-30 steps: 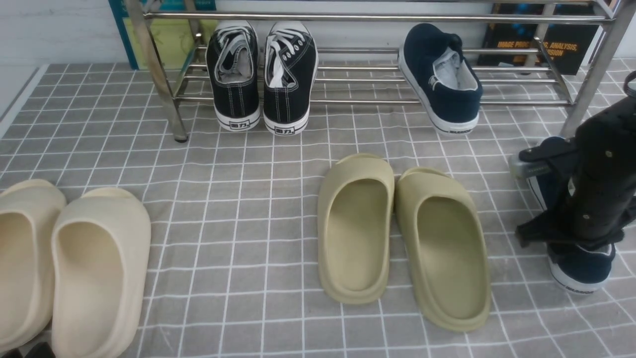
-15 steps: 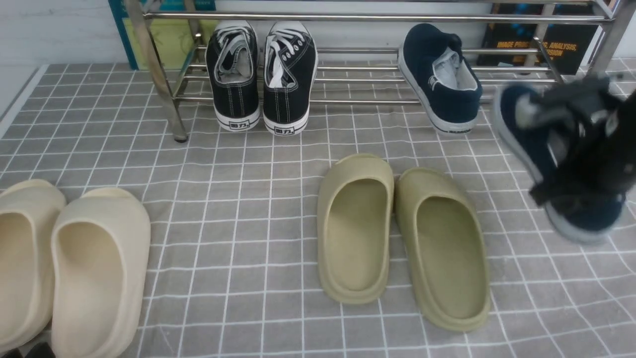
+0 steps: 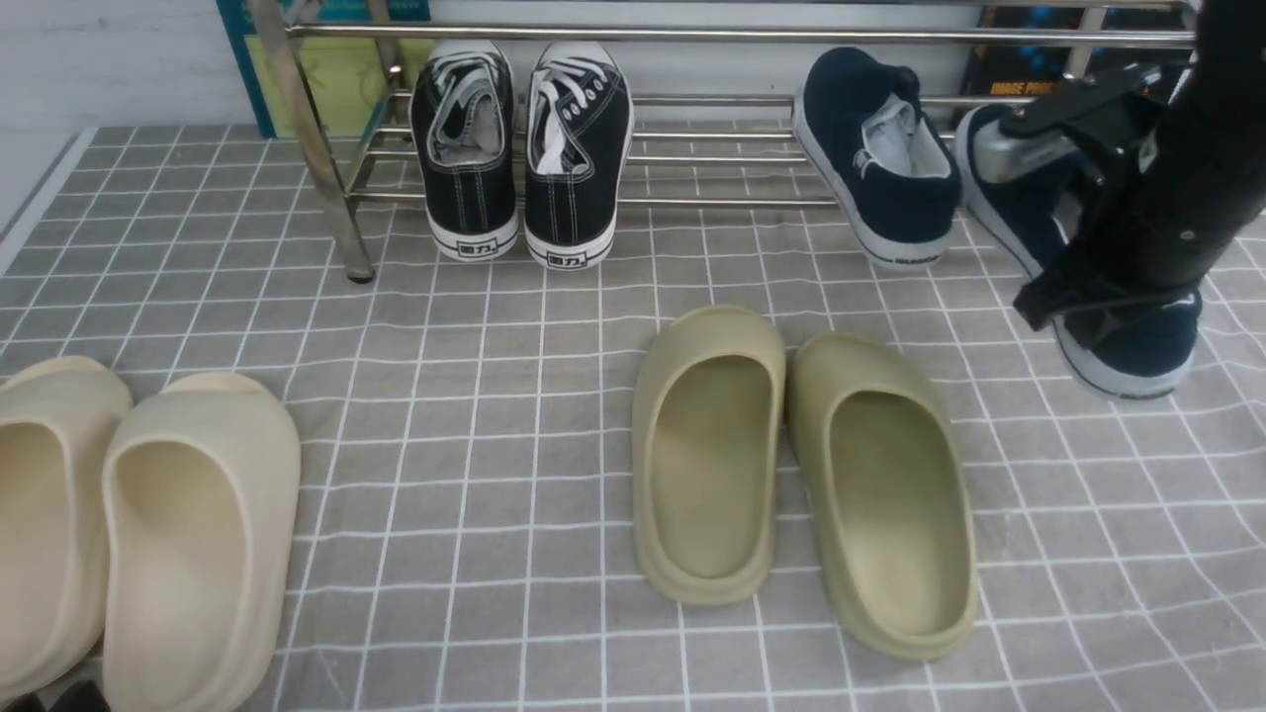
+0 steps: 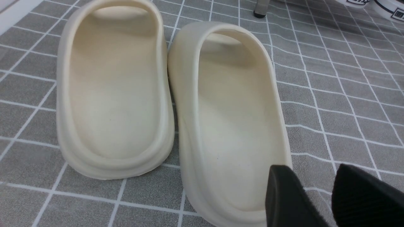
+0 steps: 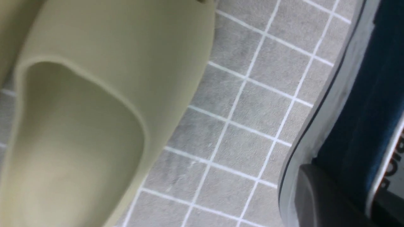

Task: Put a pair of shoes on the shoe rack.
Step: Use the right arm to put a shoe into the shoe rack

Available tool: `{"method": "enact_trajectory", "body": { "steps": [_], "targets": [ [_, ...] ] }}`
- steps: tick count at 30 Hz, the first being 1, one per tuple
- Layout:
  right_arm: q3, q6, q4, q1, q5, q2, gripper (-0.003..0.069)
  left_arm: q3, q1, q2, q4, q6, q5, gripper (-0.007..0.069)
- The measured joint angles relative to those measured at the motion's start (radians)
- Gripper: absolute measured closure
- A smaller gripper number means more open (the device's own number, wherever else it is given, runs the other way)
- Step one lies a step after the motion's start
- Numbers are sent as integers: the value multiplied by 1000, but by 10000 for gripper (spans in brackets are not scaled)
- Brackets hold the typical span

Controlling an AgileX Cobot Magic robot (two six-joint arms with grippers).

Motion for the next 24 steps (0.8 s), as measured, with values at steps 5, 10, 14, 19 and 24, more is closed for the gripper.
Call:
{"method": "enact_trajectory", "body": {
  "steps": [5, 10, 14, 19, 24],
  "targets": [
    [-51, -15, -72, 0, -89, 79, 622, 0, 0, 0, 0, 0, 0, 386],
    [-154, -23, -113, -1, -130, 169, 622, 0, 0, 0, 0, 0, 0, 386],
    [-281, -26, -121, -1, -125, 255, 622, 0, 0, 0, 0, 0, 0, 386],
    [-418, -26, -143, -2, -140, 360, 622, 0, 0, 0, 0, 0, 0, 386],
    [-480, -27, -157, -9, -139, 417, 616, 0, 0, 0, 0, 0, 0, 386]
  ]
}}
